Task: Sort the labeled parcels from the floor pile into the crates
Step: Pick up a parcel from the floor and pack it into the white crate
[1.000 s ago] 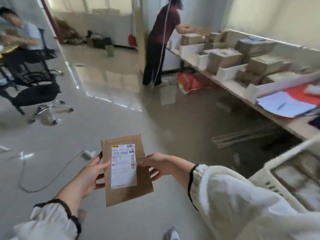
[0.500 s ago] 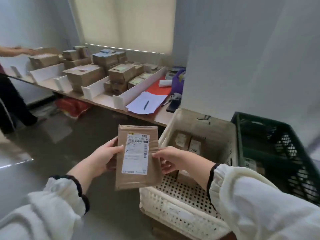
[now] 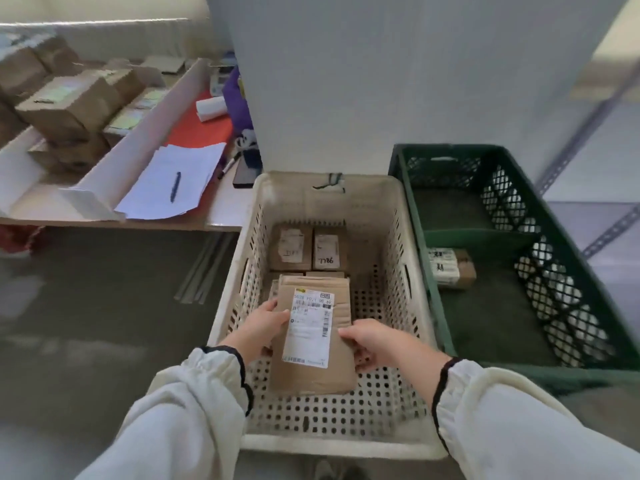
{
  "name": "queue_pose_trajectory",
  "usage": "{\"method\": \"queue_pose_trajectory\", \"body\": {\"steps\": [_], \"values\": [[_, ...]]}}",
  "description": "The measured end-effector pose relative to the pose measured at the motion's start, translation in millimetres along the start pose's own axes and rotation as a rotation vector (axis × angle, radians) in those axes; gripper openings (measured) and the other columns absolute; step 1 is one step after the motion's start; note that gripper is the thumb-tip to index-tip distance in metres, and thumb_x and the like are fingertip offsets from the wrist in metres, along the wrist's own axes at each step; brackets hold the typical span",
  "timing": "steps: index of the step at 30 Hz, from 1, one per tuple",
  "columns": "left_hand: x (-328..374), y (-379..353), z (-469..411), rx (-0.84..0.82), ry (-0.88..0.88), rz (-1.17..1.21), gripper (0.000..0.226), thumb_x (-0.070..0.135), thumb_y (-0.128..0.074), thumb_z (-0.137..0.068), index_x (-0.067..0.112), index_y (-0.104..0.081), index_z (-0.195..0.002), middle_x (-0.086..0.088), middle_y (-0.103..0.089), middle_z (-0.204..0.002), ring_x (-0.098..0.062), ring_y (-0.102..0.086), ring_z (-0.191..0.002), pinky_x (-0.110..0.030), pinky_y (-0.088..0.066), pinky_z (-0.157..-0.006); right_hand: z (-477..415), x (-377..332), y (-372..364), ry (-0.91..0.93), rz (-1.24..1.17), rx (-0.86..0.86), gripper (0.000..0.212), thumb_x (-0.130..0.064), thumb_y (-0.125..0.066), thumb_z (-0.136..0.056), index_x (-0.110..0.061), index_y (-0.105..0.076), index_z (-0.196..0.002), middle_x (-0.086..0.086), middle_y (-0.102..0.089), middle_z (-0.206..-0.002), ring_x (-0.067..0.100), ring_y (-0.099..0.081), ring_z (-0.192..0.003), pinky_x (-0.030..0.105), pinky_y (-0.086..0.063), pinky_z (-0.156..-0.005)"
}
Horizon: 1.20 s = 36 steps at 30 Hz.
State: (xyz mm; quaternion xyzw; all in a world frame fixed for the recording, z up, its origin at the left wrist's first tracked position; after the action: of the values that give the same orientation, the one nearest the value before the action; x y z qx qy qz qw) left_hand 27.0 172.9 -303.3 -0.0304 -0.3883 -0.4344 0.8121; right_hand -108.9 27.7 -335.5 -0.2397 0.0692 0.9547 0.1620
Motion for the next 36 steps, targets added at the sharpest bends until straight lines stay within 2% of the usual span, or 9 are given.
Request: {"method": "queue_pose_trajectory", "body": {"steps": [3,5,8,13,19,24,30,34,36], "values": [[-19.6,1.8,-31.6,0.005,0.054,-0.089,0.041,0.020,-0.046,-0.099,0.015,-0.043,-0.139,-0.004,-0.062,-0.110,-0.018,-0.060,-0.088,-0.030,-0.049,-0.065,-41.1,13.9,-19.1,-0.096,-0.027,-0.060,0.020,-0.028,-0.052,-0.094,-0.008,-0.055,-0.098,0.007,-0.055,-0.085,0.021,-0.054,-0.074,0.040,-0.052,-0.090],[-38.0,5.9,-56.3,0.010,0.106,-0.114,0.033,0.018,-0.043,-0.099,0.010,-0.050,-0.130,-0.009,-0.063,-0.117,-0.022,-0.060,-0.093,-0.030,-0.051,-0.069,-65.3,17.8,-31.3,-0.121,-0.015,-0.063,0.019,-0.027,-0.052,-0.093,-0.009,-0.058,-0.096,0.007,-0.057,-0.092,0.022,-0.056,-0.077,0.035,-0.054,-0.082],[-68.8,9.3,-85.2,0.063,0.122,-0.136,0.030,0.013,-0.040,-0.099,0.009,-0.051,-0.127,-0.008,-0.063,-0.110,-0.021,-0.060,-0.088,-0.029,-0.053,-0.066,-89.9,19.8,-49.5,-0.169,0.001,-0.073,0.015,-0.022,-0.052,-0.095,-0.012,-0.054,-0.084,0.004,-0.055,-0.081,0.018,-0.056,-0.067,0.029,-0.049,-0.063],[-113.5,5.4,-106.3,0.148,0.188,-0.227,0.028,0.017,-0.038,-0.098,0.012,-0.049,-0.123,-0.009,-0.063,-0.109,-0.028,-0.062,-0.096,-0.043,-0.053,-0.087,-124.5,29.3,-70.2,-0.251,0.108,-0.111,0.016,-0.016,-0.051,-0.090,-0.012,-0.051,-0.074,0.003,-0.051,-0.070,0.017,-0.051,-0.060,0.032,-0.051,-0.066],[-142.1,8.7,-133.0,0.254,0.278,-0.373,0.038,0.019,-0.035,-0.100,0.003,-0.046,-0.132,-0.020,-0.056,-0.127,-0.038,-0.055,-0.113,-0.047,-0.046,-0.098,-157.4,31.7,-89.5,-0.213,0.095,-0.092,0.019,-0.022,-0.045,-0.096,-0.008,-0.056,-0.093,0.003,-0.059,-0.081,0.015,-0.057,-0.066,0.023,-0.046,-0.049],[-152.9,3.5,-142.0,0.308,0.247,-0.475,0.032,0.018,-0.036,-0.100,0.002,-0.049,-0.124,-0.020,-0.057,-0.124,-0.037,-0.054,-0.115,-0.043,-0.043,-0.099,-182.5,45.6,-105.2,-0.174,0.115,-0.029,0.036,-0.032,-0.044,-0.098,-0.006,-0.057,-0.120,0.010,-0.064,-0.116,0.028,-0.067,-0.097,0.040,-0.057,-0.083],[-165.6,-2.5,-154.5,0.425,0.145,-0.420,0.027,0.007,-0.040,-0.098,-0.004,-0.050,-0.120,-0.026,-0.059,-0.116,-0.040,-0.057,-0.107,-0.043,-0.045,-0.089,-197.8,56.3,-113.6,-0.131,0.099,0.076,0.031,-0.026,-0.048,-0.097,-0.003,-0.063,-0.110,0.014,-0.067,-0.110,0.029,-0.066,-0.095,0.039,-0.058,-0.078],[-169.7,-7.5,-152.1,0.501,0.127,-0.397,0.031,0.003,-0.041,-0.095,-0.001,-0.050,-0.125,-0.023,-0.059,-0.119,-0.038,-0.055,-0.110,-0.043,-0.044,-0.091,-200.3,55.2,-116.5,-0.110,0.190,0.136,0.033,-0.025,-0.047,-0.098,0.001,-0.064,-0.107,0.014,-0.067,-0.103,0.024,-0.062,-0.075,0.030,-0.053,-0.061],[-167.1,-9.3,-148.6,0.535,0.133,-0.386,0.034,-0.001,-0.038,-0.093,0.000,-0.053,-0.124,-0.021,-0.060,-0.117,-0.038,-0.057,-0.108,-0.042,-0.045,-0.090,-200.6,55.2,-118.9,-0.109,0.228,0.163,0.031,-0.026,-0.047,-0.098,-0.001,-0.064,-0.103,0.012,-0.064,-0.093,0.023,-0.059,-0.071,0.029,-0.052,-0.062]]}}
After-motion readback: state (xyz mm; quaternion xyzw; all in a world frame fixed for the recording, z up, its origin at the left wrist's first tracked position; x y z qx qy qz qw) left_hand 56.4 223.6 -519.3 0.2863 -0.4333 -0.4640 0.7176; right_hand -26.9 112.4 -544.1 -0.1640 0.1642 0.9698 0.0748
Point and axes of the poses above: each hand's wrist, its own z-axis away from the middle knuckle, its own y-axis out of the back of the hand, x = y × z, the point moved 2 cm from there along -z, towards the middle knuckle
